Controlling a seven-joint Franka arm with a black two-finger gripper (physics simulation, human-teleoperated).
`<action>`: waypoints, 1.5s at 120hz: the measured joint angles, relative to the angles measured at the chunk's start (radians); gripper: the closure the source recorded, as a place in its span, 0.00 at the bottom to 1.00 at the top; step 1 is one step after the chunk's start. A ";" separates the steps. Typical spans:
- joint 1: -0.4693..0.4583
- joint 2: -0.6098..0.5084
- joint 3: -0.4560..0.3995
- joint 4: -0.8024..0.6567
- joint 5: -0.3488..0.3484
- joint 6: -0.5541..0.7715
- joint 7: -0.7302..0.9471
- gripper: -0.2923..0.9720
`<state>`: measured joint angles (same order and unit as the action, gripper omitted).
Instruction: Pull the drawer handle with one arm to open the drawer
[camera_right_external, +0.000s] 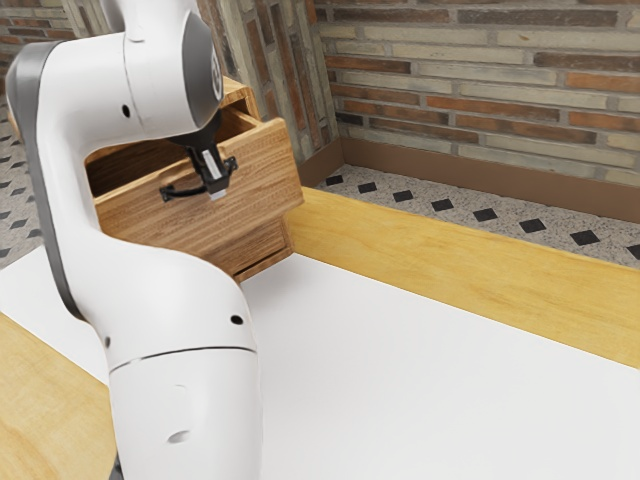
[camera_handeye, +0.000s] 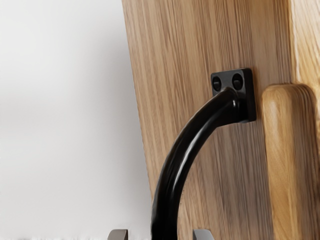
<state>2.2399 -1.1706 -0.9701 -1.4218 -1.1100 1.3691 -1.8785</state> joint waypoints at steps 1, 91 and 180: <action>-0.001 0.000 0.000 -0.001 0.000 0.000 0.000 0.70; -0.102 -0.038 0.032 -0.067 0.042 -0.001 -0.005 0.70; -0.217 -0.069 0.059 -0.080 0.099 -0.011 -0.052 0.70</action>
<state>2.0229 -1.2398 -0.9114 -1.5015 -1.0108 1.3579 -1.9306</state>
